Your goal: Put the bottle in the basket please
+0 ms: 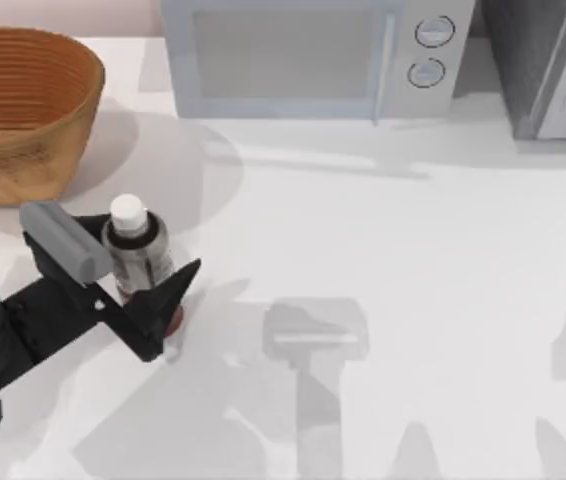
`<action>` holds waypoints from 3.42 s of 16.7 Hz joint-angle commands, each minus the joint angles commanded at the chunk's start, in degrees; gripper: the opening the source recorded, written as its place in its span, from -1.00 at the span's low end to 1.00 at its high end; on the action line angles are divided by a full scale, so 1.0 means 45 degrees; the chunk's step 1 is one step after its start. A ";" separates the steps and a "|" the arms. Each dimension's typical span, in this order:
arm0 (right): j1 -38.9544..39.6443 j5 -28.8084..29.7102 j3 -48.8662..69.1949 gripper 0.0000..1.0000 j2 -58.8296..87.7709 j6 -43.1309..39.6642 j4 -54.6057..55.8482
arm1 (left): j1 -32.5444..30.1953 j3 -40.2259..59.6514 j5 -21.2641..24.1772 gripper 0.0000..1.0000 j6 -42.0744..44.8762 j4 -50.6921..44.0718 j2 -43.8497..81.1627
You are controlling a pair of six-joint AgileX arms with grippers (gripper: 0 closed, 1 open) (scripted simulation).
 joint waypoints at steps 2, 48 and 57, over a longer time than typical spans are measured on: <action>0.0000 0.0000 0.0000 1.00 0.0000 0.0000 0.0000 | 0.0000 0.0000 0.0000 0.10 0.0000 0.0000 0.0000; 0.0000 0.0000 0.0000 1.00 0.0000 0.0000 0.0000 | 0.3361 1.0440 -0.7035 -1.00 -0.0913 -1.7053 -0.7079; 0.0000 0.0000 0.0000 1.00 0.0000 0.0000 0.0000 | 0.3282 1.0577 -0.7082 -1.00 -0.0909 -1.5967 -0.5875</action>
